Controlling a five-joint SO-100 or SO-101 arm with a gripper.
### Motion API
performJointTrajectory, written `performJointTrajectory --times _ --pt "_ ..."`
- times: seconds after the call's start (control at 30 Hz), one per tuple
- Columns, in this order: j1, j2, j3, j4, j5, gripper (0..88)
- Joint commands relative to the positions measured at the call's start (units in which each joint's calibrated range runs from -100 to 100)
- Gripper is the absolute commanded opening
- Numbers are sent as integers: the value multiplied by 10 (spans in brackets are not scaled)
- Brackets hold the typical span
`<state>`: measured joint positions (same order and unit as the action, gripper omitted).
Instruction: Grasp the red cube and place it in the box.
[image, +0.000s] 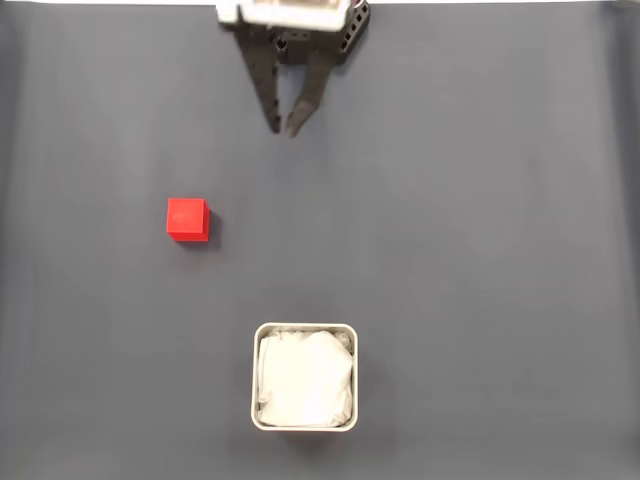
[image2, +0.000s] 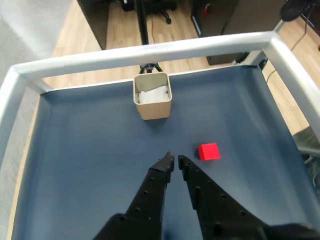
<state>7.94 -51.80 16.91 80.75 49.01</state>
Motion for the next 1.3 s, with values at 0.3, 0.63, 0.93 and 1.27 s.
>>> performJointTrajectory --times 0.3,0.63,0.93,1.27 --pt "102 49 -26 -11 -2 0" --pt "153 99 -25 -48 -3 2" --pt "176 137 -4 -95 1 57" --pt "189 163 33 -155 10 150"
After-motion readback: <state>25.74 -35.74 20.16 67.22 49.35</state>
